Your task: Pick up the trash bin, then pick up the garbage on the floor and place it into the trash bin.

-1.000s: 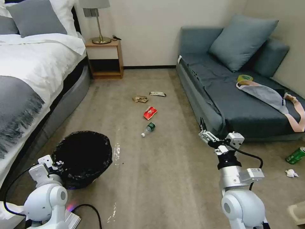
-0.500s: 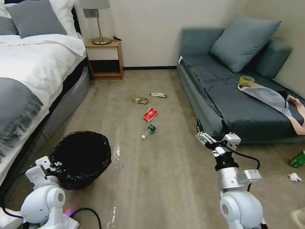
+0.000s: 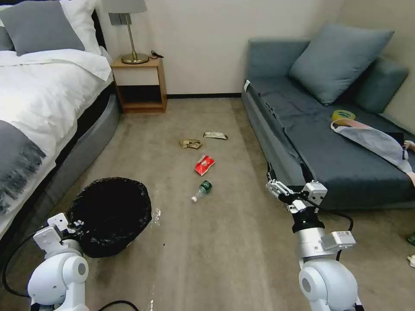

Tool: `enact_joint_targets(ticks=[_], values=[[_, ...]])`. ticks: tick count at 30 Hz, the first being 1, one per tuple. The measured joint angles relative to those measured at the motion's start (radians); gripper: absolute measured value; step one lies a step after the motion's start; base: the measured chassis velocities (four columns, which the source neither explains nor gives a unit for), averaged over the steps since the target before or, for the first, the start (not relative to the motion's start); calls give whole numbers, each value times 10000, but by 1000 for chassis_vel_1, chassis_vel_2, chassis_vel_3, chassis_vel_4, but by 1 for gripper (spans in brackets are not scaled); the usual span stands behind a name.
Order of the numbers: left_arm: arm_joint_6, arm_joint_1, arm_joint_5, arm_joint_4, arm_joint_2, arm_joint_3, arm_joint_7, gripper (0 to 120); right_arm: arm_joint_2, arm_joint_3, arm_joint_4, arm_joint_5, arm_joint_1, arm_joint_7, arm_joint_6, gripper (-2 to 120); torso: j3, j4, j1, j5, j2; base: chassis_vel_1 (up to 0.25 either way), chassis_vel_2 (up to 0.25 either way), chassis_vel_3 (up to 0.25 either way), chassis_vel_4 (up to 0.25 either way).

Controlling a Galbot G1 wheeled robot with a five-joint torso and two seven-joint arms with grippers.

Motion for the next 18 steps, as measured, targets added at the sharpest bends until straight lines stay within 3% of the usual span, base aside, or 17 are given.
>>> enact_joint_targets(ticks=[18], values=[[-50,-66,-29,45,-17,-138,8,1,-33,-56,-63,-27,54,-8,0,100,0,0,0,-1,0,-133,143,132,-144]])
